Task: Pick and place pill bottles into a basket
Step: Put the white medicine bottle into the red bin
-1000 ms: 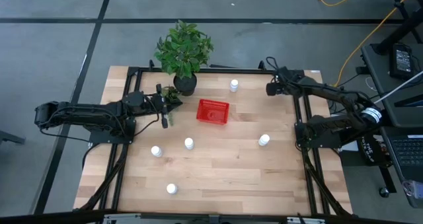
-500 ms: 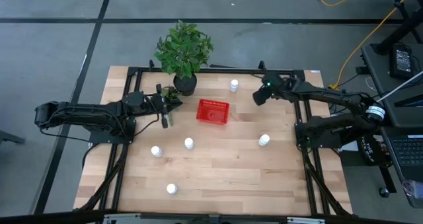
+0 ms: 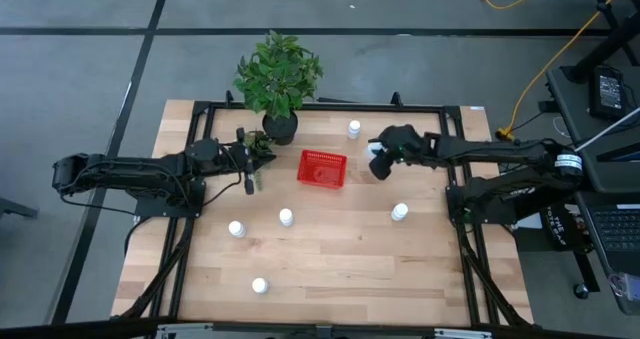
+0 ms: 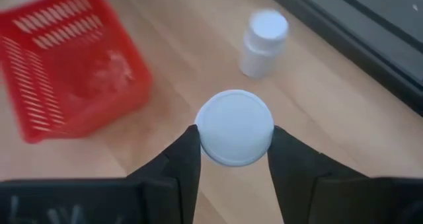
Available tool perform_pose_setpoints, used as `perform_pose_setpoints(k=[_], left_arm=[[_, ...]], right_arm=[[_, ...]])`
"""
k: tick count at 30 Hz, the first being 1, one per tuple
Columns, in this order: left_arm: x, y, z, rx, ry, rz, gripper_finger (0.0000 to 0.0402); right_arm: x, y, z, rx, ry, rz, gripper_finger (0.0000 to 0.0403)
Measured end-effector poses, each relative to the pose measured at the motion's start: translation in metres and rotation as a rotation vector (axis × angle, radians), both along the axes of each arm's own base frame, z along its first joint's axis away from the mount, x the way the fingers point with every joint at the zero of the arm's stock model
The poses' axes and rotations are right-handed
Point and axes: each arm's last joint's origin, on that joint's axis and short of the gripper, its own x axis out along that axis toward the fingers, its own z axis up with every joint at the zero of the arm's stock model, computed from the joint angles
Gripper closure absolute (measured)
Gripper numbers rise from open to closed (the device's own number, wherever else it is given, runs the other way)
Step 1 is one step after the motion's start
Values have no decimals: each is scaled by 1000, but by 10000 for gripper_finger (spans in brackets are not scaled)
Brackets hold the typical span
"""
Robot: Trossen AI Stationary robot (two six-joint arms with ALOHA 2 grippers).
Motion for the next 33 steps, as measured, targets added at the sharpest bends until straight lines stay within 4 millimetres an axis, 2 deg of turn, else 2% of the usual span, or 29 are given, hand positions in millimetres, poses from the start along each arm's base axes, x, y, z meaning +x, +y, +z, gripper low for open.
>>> perform_pose_setpoints(k=[5,11,18,24,33], left_arm=[[0,0,0,0,-1,0,395],[0,0,0,-16,-7,2,395],[0,0,0,-15,-7,2,395],[0,0,0,-15,-7,2,393],[0,0,0,-15,-7,2,394]], right_arm=[[10,11,8,-44,-62,90,261],[20,20,31,-90,-111,164,261],[28,22,53,-59,-151,219,261],[47,20,60,-64,-136,290,261],[89,13,56,-70,53,376,259]])
